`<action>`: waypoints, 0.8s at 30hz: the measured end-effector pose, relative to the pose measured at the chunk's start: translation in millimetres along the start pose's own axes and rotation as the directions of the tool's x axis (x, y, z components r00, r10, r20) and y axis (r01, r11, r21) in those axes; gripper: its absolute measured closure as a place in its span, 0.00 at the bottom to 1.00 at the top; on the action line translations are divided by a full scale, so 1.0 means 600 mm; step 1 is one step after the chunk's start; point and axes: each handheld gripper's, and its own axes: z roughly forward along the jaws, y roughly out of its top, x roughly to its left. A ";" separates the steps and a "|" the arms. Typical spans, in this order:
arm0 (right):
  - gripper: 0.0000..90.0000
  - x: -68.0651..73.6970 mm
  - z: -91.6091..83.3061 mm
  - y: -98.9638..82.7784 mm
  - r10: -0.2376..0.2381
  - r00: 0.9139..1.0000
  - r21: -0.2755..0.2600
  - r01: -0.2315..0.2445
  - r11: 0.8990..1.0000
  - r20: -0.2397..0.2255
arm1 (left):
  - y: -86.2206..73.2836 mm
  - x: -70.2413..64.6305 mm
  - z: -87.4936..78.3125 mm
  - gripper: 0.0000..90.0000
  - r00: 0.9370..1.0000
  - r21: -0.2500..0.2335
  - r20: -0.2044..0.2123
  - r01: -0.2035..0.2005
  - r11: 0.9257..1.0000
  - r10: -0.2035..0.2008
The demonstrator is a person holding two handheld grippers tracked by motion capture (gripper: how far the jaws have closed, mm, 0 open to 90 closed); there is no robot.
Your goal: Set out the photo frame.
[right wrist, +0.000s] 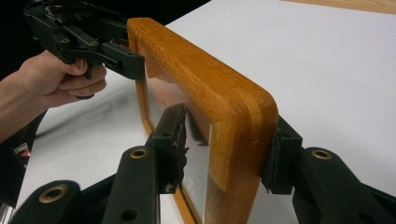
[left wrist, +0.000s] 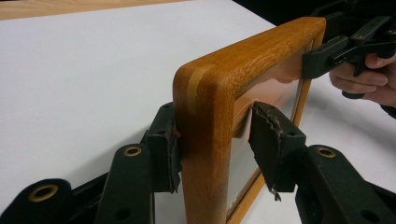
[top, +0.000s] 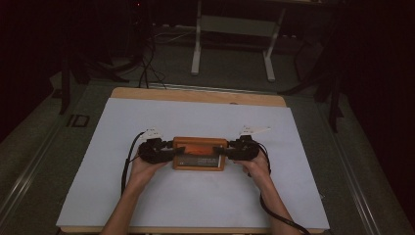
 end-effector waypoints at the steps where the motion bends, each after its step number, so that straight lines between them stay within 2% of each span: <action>1: 0.63 0.000 0.000 0.000 -0.001 1.000 0.000 0.001 1.000 -0.001 | 0.000 0.000 0.000 0.61 1.000 0.000 0.000 -0.001 1.000 0.001; 5: 0.62 0.003 -0.001 0.001 -0.006 1.000 0.009 0.006 1.000 0.005 | 0.000 -0.001 0.000 0.60 1.000 0.001 0.001 -0.008 1.000 0.008; 8: 0.61 0.005 0.000 0.003 -0.020 0.999 0.023 0.020 1.000 0.026 | 0.000 -0.003 0.000 0.56 1.000 0.005 -0.002 -0.017 1.000 0.017; 13: 0.50 0.005 -0.005 0.006 -0.027 0.999 0.031 0.026 0.999 0.045 | 0.001 -0.002 -0.003 0.52 1.000 -0.001 -0.011 -0.015 1.000 0.015; 18: 0.43 0.006 -0.012 0.010 -0.046 0.997 0.040 0.043 0.998 0.063 | 0.002 0.000 -0.009 0.46 0.999 -0.003 -0.044 -0.011 1.000 0.010; 24: 0.38 0.009 -0.018 0.014 -0.058 0.995 0.047 0.054 0.997 0.078 | 0.006 -0.001 -0.018 0.44 0.998 0.004 -0.065 -0.013 1.000 0.013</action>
